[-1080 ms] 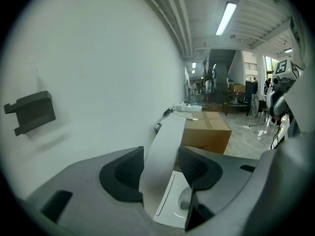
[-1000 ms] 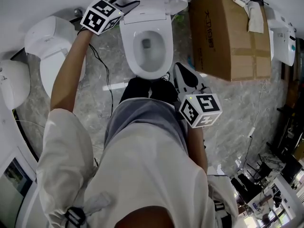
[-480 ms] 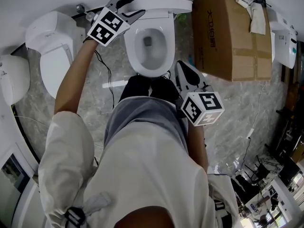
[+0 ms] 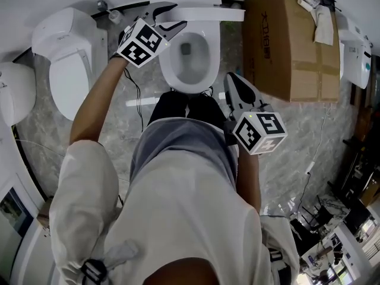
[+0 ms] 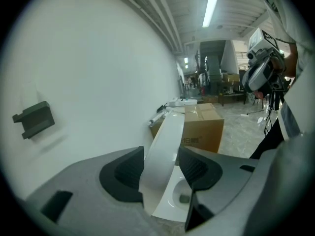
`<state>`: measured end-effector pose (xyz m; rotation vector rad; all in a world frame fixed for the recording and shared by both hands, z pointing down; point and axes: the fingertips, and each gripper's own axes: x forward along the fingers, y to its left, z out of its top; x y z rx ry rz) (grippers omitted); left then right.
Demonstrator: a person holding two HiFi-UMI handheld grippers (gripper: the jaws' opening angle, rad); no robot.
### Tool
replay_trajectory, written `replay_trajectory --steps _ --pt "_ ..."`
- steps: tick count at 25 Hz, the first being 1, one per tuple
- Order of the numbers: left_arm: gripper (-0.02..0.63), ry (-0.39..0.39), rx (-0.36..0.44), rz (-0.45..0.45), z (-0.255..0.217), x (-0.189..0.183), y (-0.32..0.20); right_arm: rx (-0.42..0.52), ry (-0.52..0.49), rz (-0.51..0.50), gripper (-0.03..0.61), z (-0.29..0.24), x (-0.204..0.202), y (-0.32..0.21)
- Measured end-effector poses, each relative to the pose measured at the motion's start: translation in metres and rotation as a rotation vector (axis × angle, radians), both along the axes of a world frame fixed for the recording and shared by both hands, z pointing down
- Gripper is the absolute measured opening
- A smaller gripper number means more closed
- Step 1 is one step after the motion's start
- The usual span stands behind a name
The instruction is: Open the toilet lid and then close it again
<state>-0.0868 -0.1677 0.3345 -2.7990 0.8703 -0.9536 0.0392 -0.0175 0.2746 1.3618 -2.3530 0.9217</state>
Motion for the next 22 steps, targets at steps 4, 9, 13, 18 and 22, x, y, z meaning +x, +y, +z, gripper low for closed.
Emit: replay_trajectory --steps 4,9,13,18,22 --pt "0.212 -0.008 0.022 0.000 0.003 0.003 0.010 0.001 -0.016 0.001 0.011 -0.004 0.003 -0.008" --pt "0.212 -0.020 0.045 0.003 0.014 0.005 0.029 -0.003 -0.022 -0.002 0.011 -0.005 0.003 -0.013" --pt "0.212 -0.034 0.042 0.001 0.020 0.005 0.042 -0.006 -0.028 -0.006 0.011 -0.005 0.002 -0.014" --pt "0.212 -0.041 0.038 0.001 0.023 0.007 0.048 -0.013 -0.040 -0.006 0.011 -0.003 0.002 -0.016" --pt "0.212 -0.039 0.045 0.003 0.026 0.010 0.055 -0.019 -0.048 -0.004 0.011 -0.001 0.007 -0.014"
